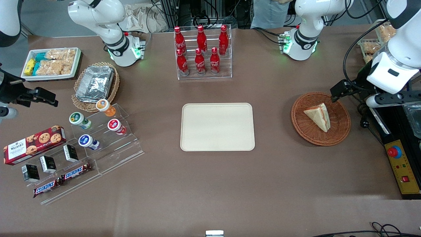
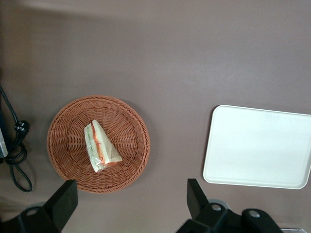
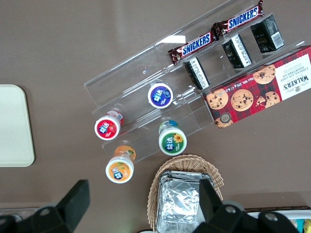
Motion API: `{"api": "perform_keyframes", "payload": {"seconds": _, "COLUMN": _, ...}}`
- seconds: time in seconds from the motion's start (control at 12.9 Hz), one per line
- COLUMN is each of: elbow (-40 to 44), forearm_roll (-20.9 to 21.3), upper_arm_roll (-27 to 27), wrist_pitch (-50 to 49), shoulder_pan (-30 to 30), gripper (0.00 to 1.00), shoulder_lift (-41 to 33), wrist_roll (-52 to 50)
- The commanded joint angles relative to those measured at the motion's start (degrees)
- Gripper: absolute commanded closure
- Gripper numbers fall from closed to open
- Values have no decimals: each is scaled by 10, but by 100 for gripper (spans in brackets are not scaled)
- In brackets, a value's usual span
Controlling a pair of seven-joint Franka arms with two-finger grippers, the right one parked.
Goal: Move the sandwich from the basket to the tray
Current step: 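Move the left gripper over the wrapped sandwich in the wicker basket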
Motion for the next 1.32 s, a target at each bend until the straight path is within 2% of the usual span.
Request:
{"api": "perform_keyframes", "payload": {"seconds": 0.0, "elbow": 1, "forearm_roll": 13, "upper_arm_roll": 3, "wrist_pitch": -21, "shoulder_pan": 0, "gripper": 0, "shoulder_lift": -5, "wrist_roll": -54}}
{"api": "perform_keyframes", "payload": {"seconds": 0.23, "elbow": -45, "forearm_roll": 43, "upper_arm_roll": 2, "wrist_pitch": -33, "shoulder_pan": -2, "gripper": 0, "shoulder_lift": -38, "wrist_roll": -115}}
{"api": "perform_keyframes", "payload": {"seconds": 0.7, "elbow": -171, "forearm_roll": 44, "upper_arm_roll": 3, "wrist_pitch": -12, "shoulder_pan": 0, "gripper": 0, "shoulder_lift": -124, "wrist_roll": -177}}
{"api": "perform_keyframes", "payload": {"seconds": 1.01, "elbow": -307, "forearm_roll": 42, "upper_arm_roll": 17, "wrist_pitch": 88, "shoulder_pan": 0, "gripper": 1, "shoulder_lift": -194, "wrist_roll": -235}}
{"api": "perform_keyframes", "payload": {"seconds": 1.24, "elbow": -331, "forearm_roll": 43, "upper_arm_roll": 16, "wrist_pitch": 125, "shoulder_pan": 0, "gripper": 1, "shoulder_lift": -181, "wrist_roll": -280}}
